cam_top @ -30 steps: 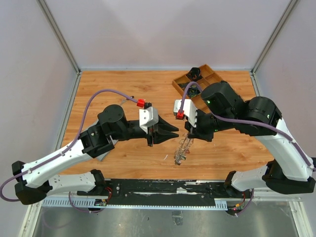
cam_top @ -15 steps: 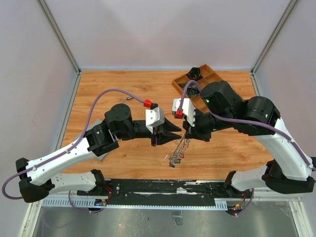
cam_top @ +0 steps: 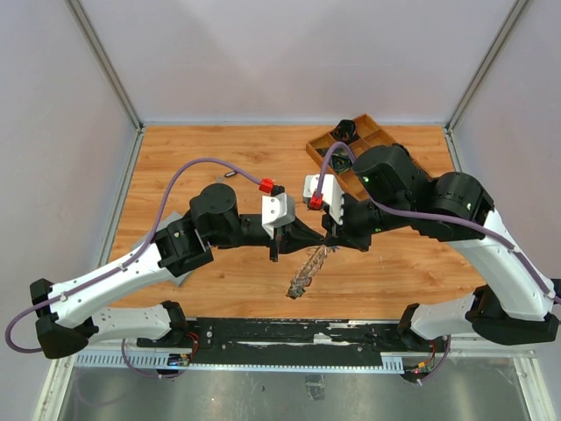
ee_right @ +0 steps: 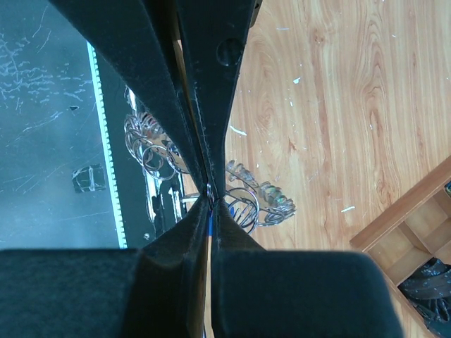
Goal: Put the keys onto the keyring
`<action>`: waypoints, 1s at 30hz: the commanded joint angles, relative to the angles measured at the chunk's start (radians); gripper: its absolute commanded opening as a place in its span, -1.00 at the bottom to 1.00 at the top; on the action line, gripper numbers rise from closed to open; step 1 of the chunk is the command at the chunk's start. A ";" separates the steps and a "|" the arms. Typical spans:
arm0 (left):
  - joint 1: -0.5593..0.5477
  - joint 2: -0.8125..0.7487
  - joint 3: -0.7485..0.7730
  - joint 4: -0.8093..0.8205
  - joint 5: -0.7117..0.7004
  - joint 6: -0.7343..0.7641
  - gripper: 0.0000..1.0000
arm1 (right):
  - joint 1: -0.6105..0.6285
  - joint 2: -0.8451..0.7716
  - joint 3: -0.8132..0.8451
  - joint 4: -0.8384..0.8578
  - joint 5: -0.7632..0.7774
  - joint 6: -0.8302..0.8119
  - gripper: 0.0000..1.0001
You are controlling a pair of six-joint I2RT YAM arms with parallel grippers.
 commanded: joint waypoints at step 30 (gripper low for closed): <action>-0.009 -0.138 -0.052 0.180 -0.059 -0.084 -0.99 | 0.016 -0.561 -0.738 0.993 -0.003 0.381 -0.32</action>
